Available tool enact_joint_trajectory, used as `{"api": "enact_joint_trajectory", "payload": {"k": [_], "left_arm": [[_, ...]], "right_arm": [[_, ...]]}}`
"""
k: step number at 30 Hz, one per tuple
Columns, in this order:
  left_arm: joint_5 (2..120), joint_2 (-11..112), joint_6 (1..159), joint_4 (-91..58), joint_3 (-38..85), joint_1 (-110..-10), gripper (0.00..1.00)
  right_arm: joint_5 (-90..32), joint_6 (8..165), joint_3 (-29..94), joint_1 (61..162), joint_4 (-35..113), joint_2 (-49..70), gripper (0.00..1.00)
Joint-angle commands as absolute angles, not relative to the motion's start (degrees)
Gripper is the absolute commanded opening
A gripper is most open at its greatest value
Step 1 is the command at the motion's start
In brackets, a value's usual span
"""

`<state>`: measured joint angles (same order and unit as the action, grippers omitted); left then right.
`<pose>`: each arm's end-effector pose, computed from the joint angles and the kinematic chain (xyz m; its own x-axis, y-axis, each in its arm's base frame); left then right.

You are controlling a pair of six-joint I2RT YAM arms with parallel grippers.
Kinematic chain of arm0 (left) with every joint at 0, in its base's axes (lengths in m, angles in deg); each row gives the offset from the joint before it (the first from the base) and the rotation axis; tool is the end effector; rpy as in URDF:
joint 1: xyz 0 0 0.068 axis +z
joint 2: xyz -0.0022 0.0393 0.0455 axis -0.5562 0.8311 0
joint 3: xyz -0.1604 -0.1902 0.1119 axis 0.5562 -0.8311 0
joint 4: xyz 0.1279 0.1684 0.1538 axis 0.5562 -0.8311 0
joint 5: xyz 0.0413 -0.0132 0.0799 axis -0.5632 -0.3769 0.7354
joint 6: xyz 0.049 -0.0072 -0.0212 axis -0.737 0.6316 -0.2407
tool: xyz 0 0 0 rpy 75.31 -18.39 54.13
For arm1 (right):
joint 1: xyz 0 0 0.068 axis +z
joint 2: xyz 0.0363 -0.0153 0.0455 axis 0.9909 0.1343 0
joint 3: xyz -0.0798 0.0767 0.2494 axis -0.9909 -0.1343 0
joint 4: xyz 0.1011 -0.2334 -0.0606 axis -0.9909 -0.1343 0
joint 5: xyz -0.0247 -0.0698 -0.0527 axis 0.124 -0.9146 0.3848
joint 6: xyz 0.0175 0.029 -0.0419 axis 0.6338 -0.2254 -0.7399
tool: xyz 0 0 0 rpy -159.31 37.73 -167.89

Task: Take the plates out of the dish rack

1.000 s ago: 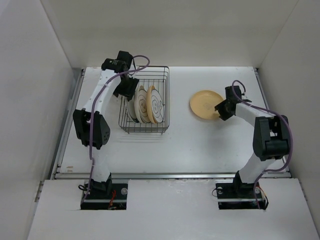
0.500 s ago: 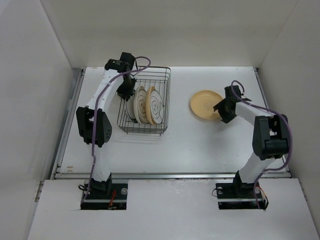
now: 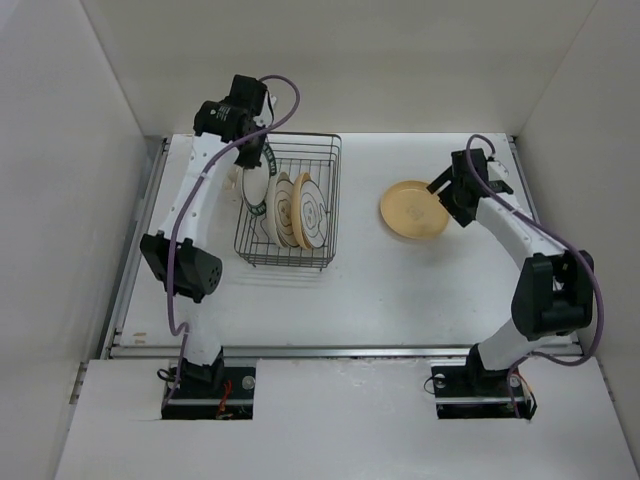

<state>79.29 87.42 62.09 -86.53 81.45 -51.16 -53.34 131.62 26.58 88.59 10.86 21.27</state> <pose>0.3895 -0.1154 0.4063 -0.7053 0.3308 -0.6269 0.2629 0.9434 0.2021 0.3458 0.0281 0.2555 -0.4198 0.7129 -0.5618 0.6550 0.6664 0.3562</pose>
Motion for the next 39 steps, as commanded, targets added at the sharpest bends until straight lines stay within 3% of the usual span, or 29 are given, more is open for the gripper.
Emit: {"api": "enact_joint_trajectory", "payload": {"k": [1, 6, 12, 16, 22, 30, 34, 37, 38, 39], "left_arm": [[84.8, 81.6, 61.5, -82.6, 84.2, -52.5, 0.0], [86.5, 77.1, 61.5, -77.4, 83.6, -52.5, 0.0], [82.9, 72.5, 62.4, -73.4, 87.5, -52.5, 0.0], [70.0, 73.0, 67.4, -76.2, 91.9, -50.4, 0.0], [35.7, 73.5, 71.7, -75.7, 84.8, -48.2, 0.0], [27.0, 75.3, 66.7, -79.0, 79.0, -50.7, 0.0], [25.4, 75.3, 66.2, -79.0, 78.4, -50.7, 0.0], [24.2, 75.3, 66.2, -79.5, 77.2, -50.7, 0.0], [24.2, 75.3, 66.2, -79.5, 77.2, -50.7, 0.0], [24.2, 75.3, 66.2, -79.5, 77.2, -50.7, 0.0]], "right_arm": [[-57.4, 129.1, 30.4, 90.1, 8.9, 17.7, 0.89], [-52.8, 118.0, 29.6, 93.3, 16.6, 12.0, 0.91], [-23.0, 105.3, 24.5, 98.9, 38.7, 2.8, 0.94], [-9.9, 105.8, 25.2, 100.6, 45.2, 3.4, 0.98], [-2.7, 107.0, 29.3, 104.5, 45.8, 9.0, 0.98], [-0.2, 110.9, 26.5, 105.0, 50.7, 12.0, 0.98], [2.0, 112.9, 25.8, 105.6, 51.8, 14.9, 0.72], [4.7, 114.1, 26.4, 105.6, 51.8, 17.6, 0.37], [4.7, 114.9, 26.4, 105.6, 51.8, 17.6, 0.1], [4.2, 114.9, 26.4, 105.6, 51.8, 18.1, 0.0]]}}
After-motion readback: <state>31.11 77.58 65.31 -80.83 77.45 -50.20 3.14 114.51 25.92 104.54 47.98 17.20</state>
